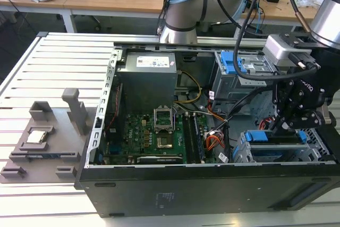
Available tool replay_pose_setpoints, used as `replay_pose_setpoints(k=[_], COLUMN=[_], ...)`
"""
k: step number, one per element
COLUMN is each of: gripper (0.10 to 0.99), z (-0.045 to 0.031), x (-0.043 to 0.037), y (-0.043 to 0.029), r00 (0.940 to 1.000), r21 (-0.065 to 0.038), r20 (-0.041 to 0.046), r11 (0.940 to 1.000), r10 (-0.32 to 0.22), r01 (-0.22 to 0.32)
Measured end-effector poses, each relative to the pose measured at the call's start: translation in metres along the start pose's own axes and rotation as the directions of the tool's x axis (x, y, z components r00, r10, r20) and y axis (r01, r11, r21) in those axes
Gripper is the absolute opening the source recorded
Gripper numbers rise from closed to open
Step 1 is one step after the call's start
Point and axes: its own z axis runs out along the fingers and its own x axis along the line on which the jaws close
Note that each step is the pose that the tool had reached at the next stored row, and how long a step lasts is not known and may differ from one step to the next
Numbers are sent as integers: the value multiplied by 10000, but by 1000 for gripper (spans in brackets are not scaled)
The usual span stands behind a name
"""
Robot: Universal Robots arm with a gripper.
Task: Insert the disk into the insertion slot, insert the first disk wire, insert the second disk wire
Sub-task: 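Insert the second disk wire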
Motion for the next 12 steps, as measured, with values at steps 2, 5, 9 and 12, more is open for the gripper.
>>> replay_pose_setpoints(k=[2,5,9,12], gripper=[149,149,149,227], z=[11,13,14,15], x=[9,10,9,9], y=[0,-1,-1,-1], r00=[10000,10000,10000,10000], r21=[-1,0,1,0], r20=[-8,-5,-2,-2], r11=[10000,10000,10000,10000], r10=[0,0,0,0], r01=[0,0,0,0])
